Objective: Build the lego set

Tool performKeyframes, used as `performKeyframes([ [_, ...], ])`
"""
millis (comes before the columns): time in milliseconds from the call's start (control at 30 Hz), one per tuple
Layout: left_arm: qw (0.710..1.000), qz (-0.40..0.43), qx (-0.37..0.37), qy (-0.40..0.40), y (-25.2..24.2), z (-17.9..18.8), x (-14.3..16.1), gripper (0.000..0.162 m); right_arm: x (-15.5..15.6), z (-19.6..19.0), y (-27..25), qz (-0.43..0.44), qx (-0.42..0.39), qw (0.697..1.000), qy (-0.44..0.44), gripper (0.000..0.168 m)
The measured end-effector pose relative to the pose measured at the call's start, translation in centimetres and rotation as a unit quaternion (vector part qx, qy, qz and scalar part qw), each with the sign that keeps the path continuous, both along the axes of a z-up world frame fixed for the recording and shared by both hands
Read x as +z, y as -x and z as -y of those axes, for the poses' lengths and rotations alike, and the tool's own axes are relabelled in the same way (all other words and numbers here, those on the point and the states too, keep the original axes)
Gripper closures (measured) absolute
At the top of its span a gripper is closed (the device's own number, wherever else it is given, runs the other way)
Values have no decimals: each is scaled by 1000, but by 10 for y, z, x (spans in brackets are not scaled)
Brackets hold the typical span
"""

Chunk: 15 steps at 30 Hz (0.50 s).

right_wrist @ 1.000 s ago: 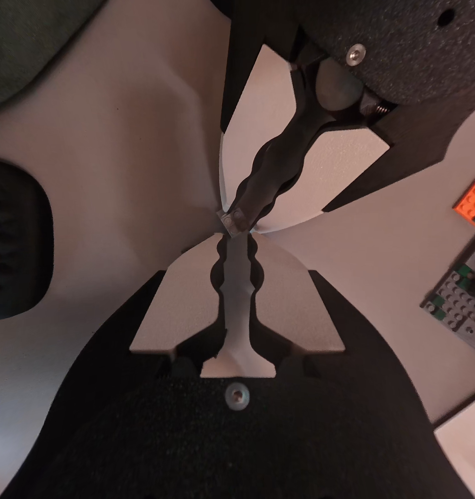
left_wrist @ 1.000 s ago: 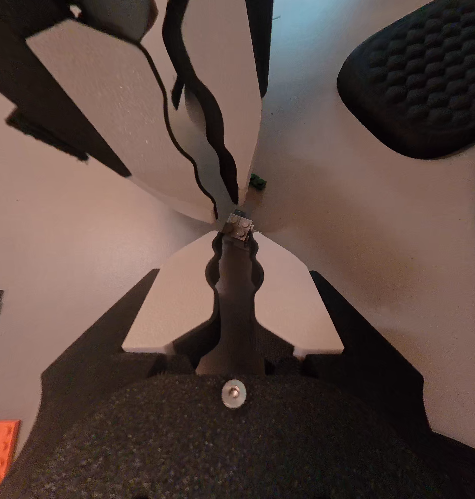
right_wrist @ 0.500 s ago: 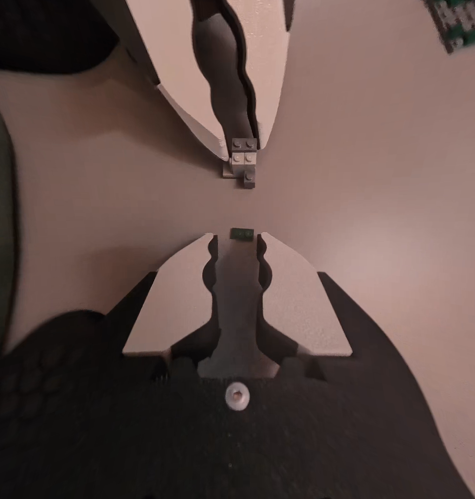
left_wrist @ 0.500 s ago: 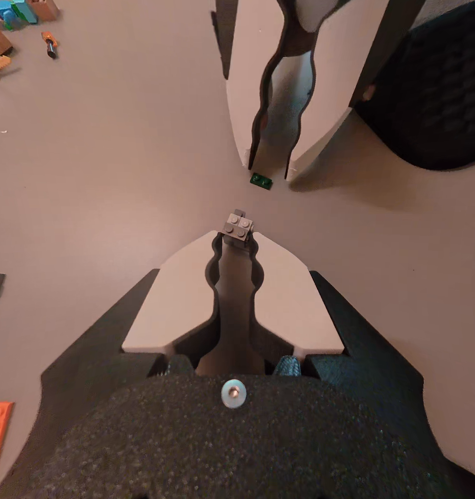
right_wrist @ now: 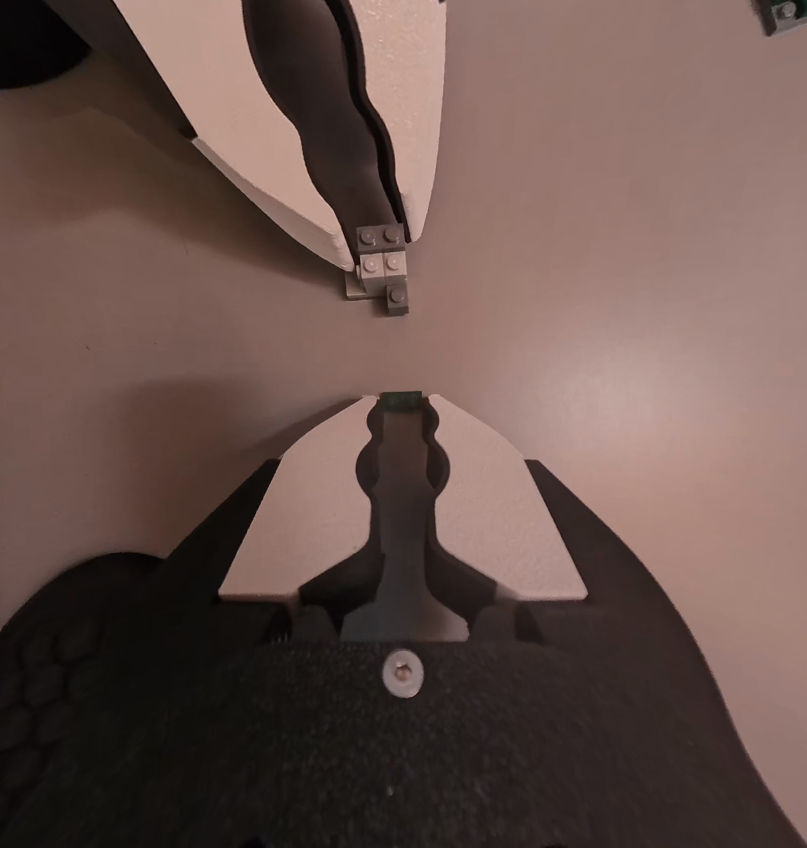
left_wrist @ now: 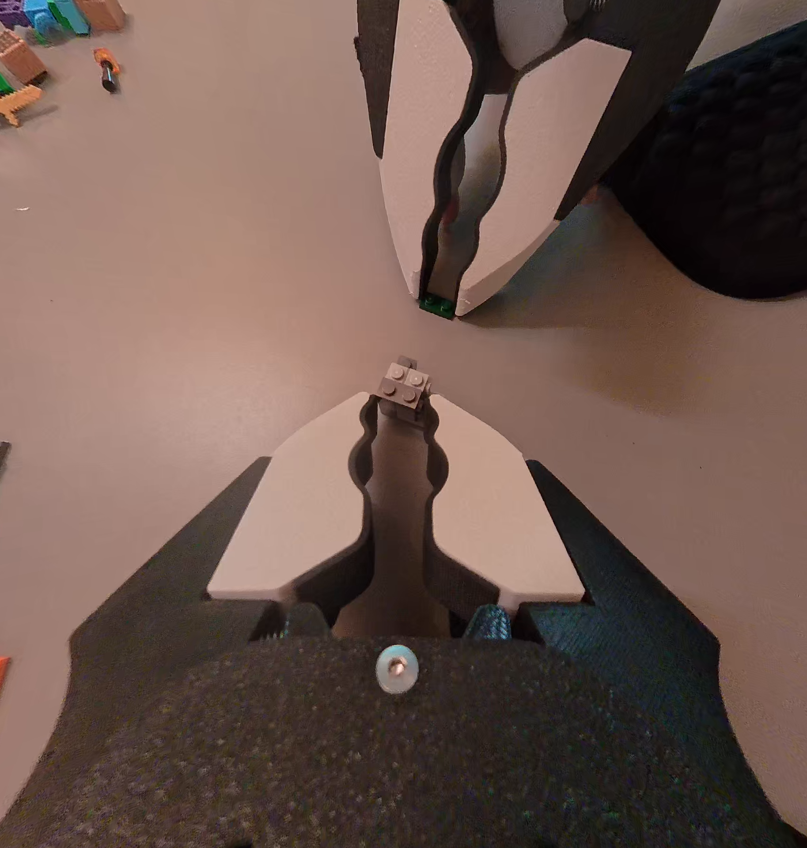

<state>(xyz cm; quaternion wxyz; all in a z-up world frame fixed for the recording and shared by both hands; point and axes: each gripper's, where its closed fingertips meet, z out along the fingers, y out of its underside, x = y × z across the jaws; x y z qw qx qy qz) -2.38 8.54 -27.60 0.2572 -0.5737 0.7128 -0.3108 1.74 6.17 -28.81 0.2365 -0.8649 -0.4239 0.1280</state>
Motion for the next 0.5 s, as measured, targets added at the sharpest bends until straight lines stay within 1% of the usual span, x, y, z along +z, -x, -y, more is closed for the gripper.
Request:
performKeyframes([
  [100,1000,2,2,2,0,0,0,143,4,-2,2,0,22,1000,-18,153],
  [200,1000,2,3,0,0,0,0,144,26,-10,13,-26,45,997,-50,153],
  [267,1000,1,4,-1,0,0,0,144,36,-15,20,-30,57,997,-53,153],
  [367,1000,2,6,-7,0,0,0,144,38,-19,31,-32,76,996,-43,153],
  [500,1000,4,5,-10,0,0,-1,143,31,-22,37,-23,88,996,-27,153],
])
